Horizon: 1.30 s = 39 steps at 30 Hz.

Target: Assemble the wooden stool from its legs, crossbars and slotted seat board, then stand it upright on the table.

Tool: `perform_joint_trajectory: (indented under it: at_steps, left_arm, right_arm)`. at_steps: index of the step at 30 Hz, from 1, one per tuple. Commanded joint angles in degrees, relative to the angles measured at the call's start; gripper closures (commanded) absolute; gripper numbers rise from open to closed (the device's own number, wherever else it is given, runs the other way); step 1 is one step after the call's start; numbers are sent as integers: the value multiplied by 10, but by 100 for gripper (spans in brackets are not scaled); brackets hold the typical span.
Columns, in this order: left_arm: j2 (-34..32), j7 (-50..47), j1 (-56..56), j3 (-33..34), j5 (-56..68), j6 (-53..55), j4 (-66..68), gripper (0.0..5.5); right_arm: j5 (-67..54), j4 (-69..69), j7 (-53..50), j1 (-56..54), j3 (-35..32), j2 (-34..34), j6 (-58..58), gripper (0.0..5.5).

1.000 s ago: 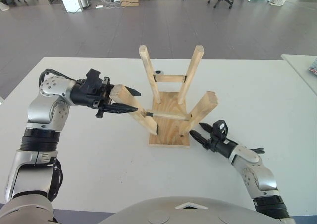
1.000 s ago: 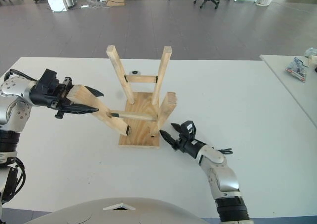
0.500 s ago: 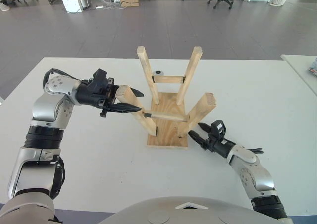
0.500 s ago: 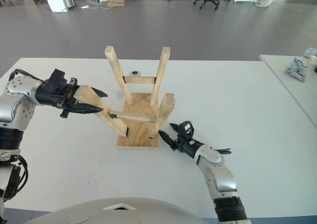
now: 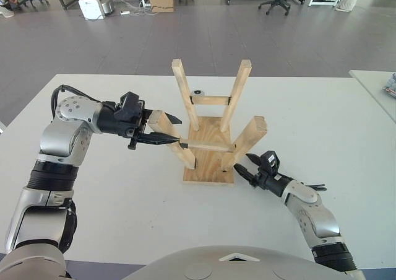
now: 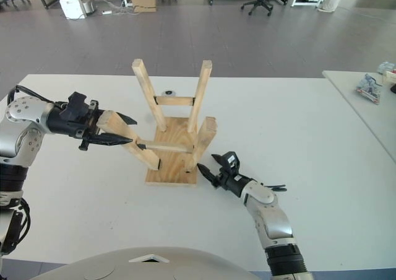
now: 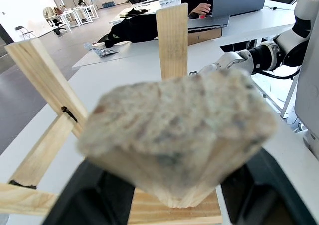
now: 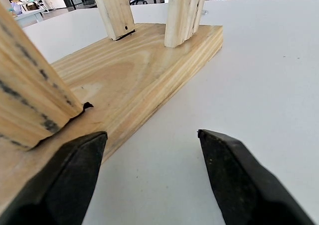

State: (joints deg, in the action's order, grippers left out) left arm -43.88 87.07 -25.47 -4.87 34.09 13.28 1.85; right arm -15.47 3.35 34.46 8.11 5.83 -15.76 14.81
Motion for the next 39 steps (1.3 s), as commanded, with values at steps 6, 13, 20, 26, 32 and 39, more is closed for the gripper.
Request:
perform_joint_trajectory:
  at_steps: [6,13,20,26,32,39]
  left_arm:
    - [-16,-77,131,-129,-99,75,-69,347]
    - [-20,-125,113,-139,-73,135,-110,347]
    - [-18,-166,84,-163,-107,157,-100,347]
    - [-48,-153,74,-188,-113,179,-96,264]
    - [-38,-175,64,-187,-109,164,-76,159]
    - [-51,-175,63,-208,-120,172,-86,47]
  right_arm:
    - [7,-17,15,-30,46,26,0,206]
    - [8,-36,20,-40,47,26,-11,206]
    - [6,-41,18,-41,44,26,-14,206]
    - [7,-49,16,-47,42,29,-18,206]
    - [6,-54,16,-50,39,27,-21,206]
    - [5,-55,14,-56,35,26,-20,206]
